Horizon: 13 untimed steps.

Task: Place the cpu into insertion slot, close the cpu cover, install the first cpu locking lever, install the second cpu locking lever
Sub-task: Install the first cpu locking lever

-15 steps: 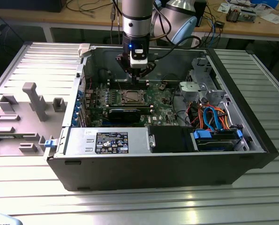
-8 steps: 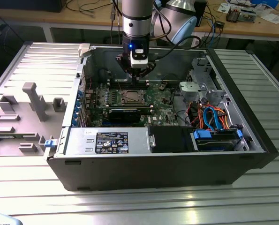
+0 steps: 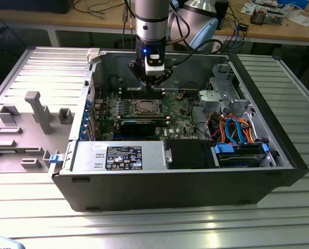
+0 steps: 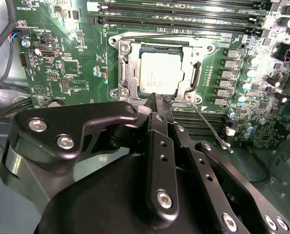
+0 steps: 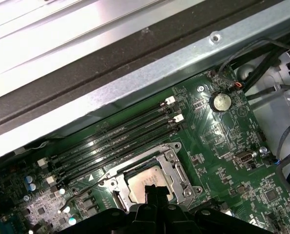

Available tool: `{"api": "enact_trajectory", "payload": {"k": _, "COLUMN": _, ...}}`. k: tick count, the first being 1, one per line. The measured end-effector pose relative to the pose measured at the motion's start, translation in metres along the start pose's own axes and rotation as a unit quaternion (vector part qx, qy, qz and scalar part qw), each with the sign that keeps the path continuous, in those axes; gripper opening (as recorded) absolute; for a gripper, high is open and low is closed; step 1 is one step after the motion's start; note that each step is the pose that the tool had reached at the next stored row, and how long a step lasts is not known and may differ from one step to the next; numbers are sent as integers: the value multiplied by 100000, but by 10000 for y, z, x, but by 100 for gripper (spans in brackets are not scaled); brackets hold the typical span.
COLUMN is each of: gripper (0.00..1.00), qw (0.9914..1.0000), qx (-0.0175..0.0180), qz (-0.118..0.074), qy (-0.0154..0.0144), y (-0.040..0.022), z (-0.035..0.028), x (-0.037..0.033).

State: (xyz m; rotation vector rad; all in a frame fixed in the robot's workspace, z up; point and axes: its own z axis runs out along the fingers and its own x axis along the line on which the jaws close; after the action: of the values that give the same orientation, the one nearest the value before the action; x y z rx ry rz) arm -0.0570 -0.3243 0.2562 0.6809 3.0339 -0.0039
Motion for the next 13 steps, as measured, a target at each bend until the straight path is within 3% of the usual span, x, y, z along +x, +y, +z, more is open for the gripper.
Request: {"api": "enact_trajectory", "payload": {"k": 13, "gripper": 11, "qw": 99996, "qx": -24, "qz": -850, "qy": 5, "y": 0, "z": 0, "x": 0}}
